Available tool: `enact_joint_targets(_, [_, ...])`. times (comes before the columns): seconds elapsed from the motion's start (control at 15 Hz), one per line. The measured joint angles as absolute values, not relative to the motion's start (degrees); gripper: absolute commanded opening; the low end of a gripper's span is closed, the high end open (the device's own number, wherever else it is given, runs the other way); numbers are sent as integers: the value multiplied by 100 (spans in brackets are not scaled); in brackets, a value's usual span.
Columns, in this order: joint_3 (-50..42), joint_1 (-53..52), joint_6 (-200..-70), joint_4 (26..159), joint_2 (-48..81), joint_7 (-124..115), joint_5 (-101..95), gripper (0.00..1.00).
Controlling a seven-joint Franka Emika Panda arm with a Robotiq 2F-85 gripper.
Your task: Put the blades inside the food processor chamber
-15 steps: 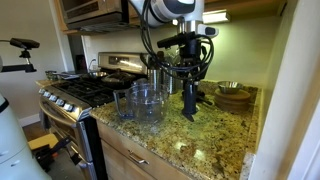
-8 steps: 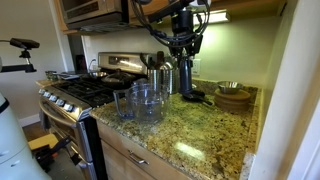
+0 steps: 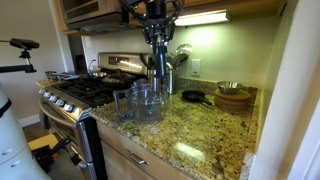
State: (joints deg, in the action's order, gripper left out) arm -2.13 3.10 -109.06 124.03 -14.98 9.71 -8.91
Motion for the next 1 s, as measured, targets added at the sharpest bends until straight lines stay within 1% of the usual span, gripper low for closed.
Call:
enact_joint_targets(0.33, [56,-67,-10879,12449,-1475,1161,-656,19])
enact_joint_targets(0.6, [161,-166,-10958,12483,-1290,1173,-572,19])
enact_joint_targets(1.0, [172,-166,-11720,12678,-736,1231,-406,19])
